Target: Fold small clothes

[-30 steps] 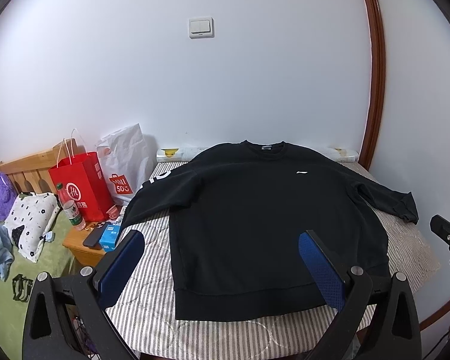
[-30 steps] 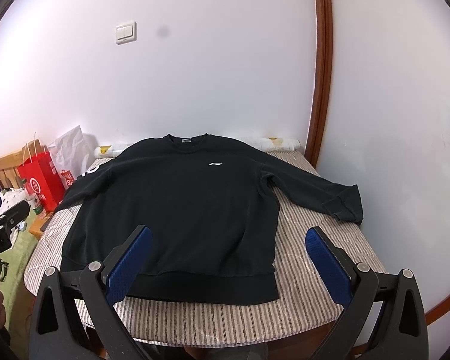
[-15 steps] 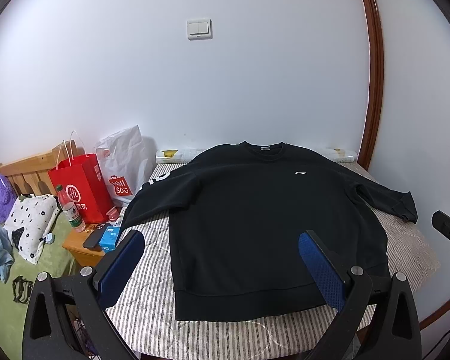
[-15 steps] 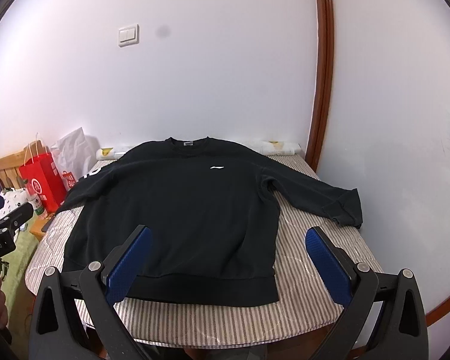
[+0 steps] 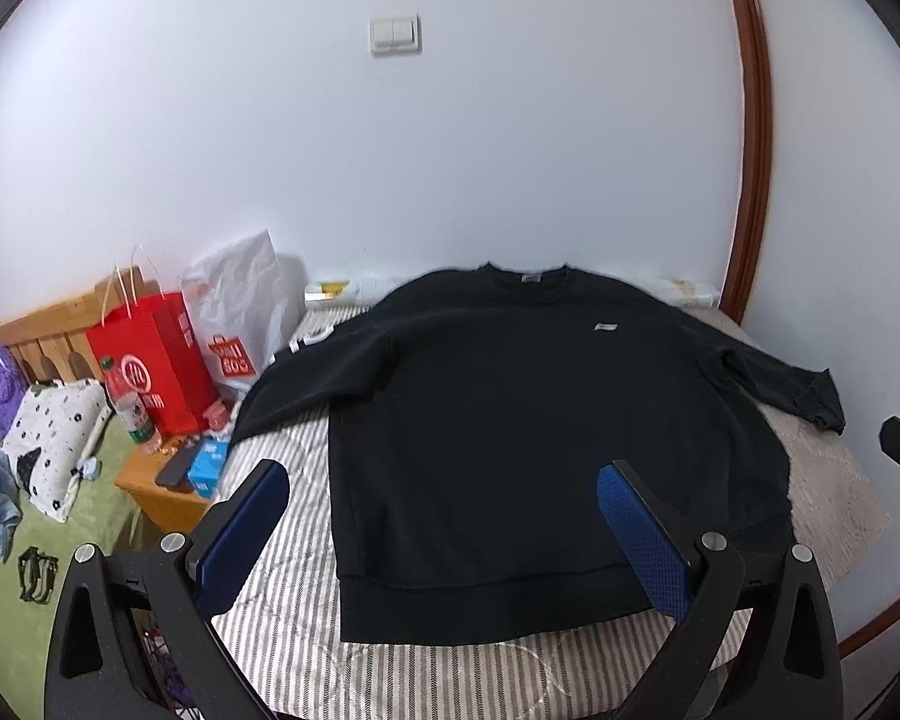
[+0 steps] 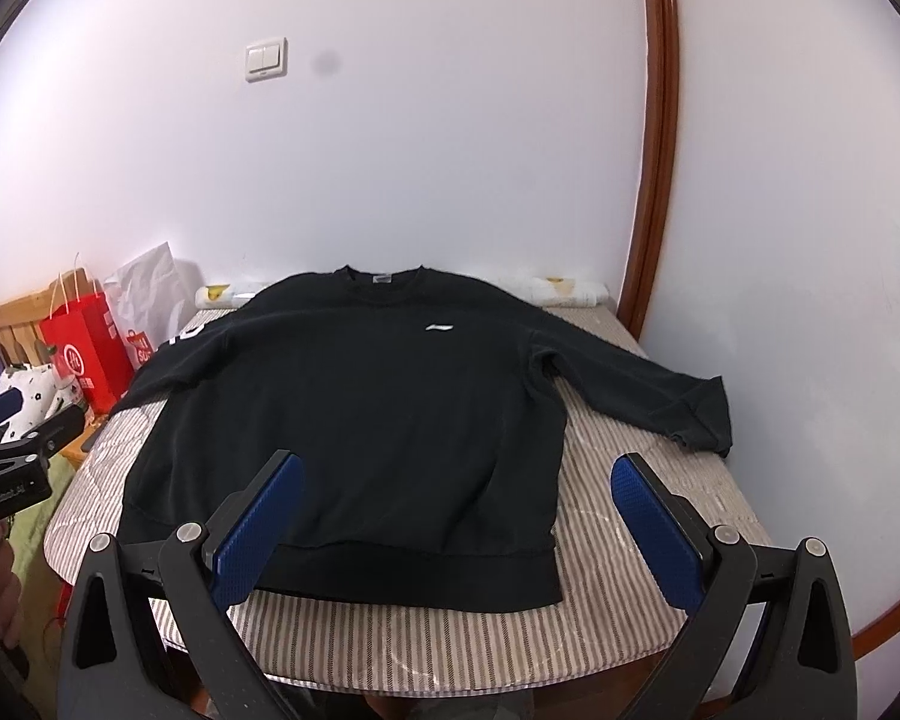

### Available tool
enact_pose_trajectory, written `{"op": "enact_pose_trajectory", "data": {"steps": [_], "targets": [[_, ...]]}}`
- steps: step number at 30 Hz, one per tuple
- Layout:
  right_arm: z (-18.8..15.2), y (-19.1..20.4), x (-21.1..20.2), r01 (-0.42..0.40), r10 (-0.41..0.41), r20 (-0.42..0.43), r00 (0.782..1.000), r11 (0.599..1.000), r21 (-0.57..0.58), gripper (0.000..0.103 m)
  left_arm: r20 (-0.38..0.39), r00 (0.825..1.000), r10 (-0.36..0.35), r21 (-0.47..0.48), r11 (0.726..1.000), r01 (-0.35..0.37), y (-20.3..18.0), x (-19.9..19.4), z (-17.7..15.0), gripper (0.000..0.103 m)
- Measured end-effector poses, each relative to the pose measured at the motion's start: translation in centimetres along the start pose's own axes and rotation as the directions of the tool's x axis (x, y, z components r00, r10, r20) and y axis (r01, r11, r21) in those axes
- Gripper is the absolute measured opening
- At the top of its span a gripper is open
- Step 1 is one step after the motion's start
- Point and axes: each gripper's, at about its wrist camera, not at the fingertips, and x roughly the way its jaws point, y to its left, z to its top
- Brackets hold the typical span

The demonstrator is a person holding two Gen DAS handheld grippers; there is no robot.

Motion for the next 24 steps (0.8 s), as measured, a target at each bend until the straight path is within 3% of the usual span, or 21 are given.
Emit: {"op": "enact_pose_trajectory", "data": {"steps": [6,11,14,19,24], "targets": [[-1.3,0.4,3.8,-0.004,0.003,-0.067,0.998,1.000,-0.008,0.101,-0.108,0.993,-0.048,-0.074,0.996,0.041,1.8,5.5,-1.8,0.103],[-2.7,0.9,8.3,0.028,-0.030,-0.148,0.989,0.999,-0.016,0.101,-0.158,0.986,-0.055,-0.132,0.991,0.034,3.9,9.6,-3.7,0.103],[-3.6,1.3,11.0,-0.023,0.023,-0.208,0.978,1.000,0.001,0.101,-0.188,0.978,-0.088,-0.193,0.980,0.051,5.8,11.9,-4.6,0.100],[-4.2,2.3,14.5,-0.047,0.047,-0.217,0.975,0.999,0.007,0.101,-0.210,0.967,-0.144,-0.312,0.947,0.073,9.5,15.1,-5.3,0.098],[-3.8,3.0,17.2,-0.092,0.090,-0.188,0.978,0.996,-0.005,0.101,-0.207,0.967,-0.147,-0.400,0.915,0.053,12.6,17.6,-5.2,0.097]]}}
